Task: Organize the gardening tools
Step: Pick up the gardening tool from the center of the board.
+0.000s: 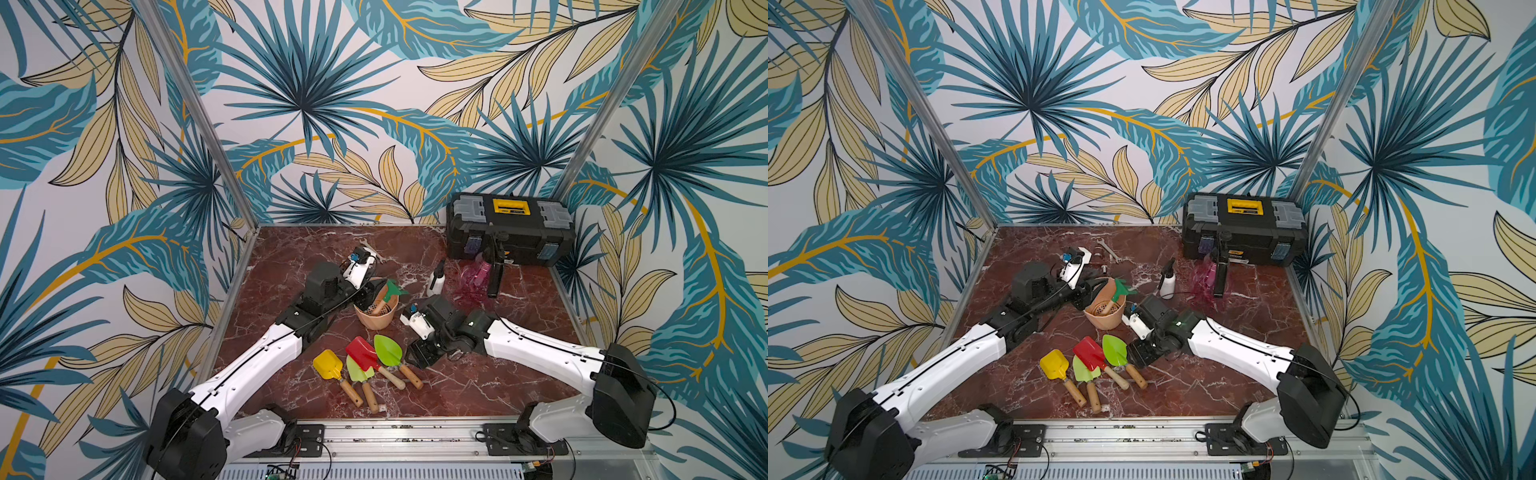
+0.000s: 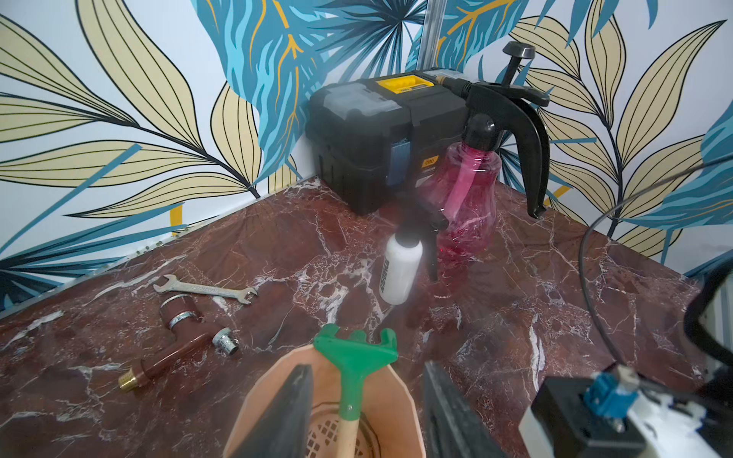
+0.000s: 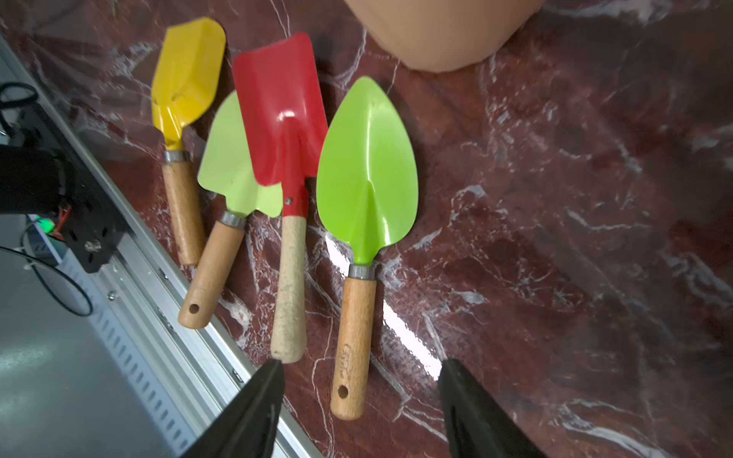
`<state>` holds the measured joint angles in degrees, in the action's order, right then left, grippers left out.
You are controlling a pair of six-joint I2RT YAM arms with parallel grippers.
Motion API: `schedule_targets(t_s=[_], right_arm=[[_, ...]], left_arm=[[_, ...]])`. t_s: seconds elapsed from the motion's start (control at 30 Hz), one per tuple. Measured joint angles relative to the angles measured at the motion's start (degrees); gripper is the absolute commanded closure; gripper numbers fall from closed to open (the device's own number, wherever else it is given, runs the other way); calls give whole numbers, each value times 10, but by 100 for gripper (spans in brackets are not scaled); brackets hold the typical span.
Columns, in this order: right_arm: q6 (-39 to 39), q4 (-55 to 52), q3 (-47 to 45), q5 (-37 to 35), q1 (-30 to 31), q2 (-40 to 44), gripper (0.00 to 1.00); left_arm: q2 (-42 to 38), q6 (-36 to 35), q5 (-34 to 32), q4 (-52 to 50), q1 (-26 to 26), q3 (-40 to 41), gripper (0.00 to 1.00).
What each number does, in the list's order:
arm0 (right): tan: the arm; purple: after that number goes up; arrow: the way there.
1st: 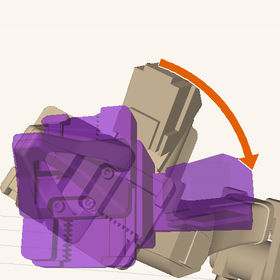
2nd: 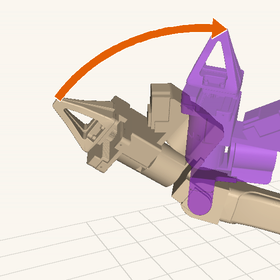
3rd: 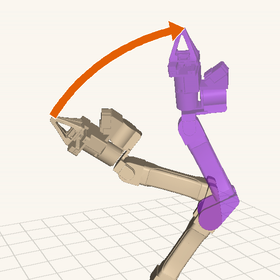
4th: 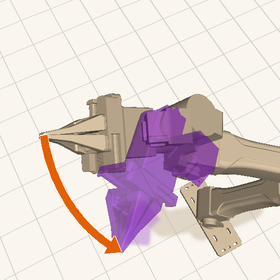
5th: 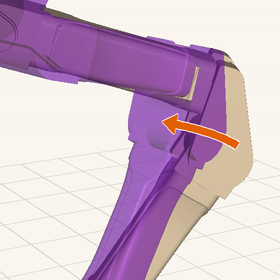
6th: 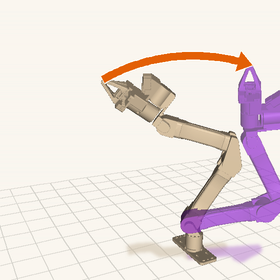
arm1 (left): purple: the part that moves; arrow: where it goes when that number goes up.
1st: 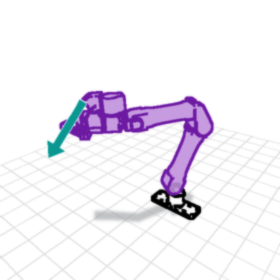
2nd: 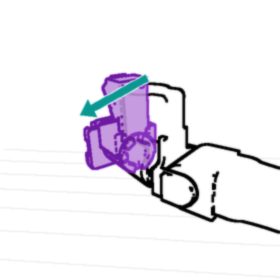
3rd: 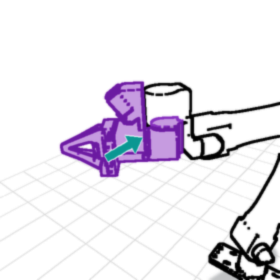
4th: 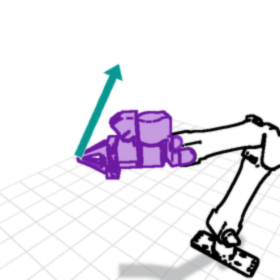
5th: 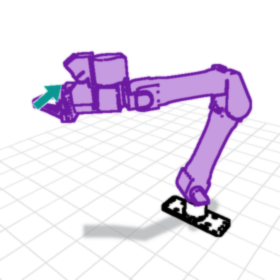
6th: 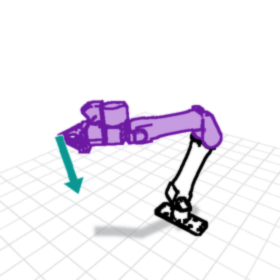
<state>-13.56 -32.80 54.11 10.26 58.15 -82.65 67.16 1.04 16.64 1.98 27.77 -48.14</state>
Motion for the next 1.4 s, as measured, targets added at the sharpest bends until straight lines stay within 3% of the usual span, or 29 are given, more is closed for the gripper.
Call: schedule_targets(t_s=[0.27, 0.5, 1.07, 1.3, 1.4], right_arm=[[-4, -3, -9, -32, 35, -47, 40], [-6, 12, -9, -32, 50, -88, 47], [-9, 49, -22, -25, 52, -120, 78], [-10, 53, -52, -60, 52, -66, 87], [-10, 56, -68, -78, 52, -16, 88]], left_arm=[[-5, 10, -4, -5, 0, 7, 48], [-7, 12, -6, -6, 0, 12, 46], [-20, 23, -10, -6, 0, 23, 45], [-40, 44, -7, -13, 0, 22, 18], [-47, 55, 3, -21, 0, 16, 14]])
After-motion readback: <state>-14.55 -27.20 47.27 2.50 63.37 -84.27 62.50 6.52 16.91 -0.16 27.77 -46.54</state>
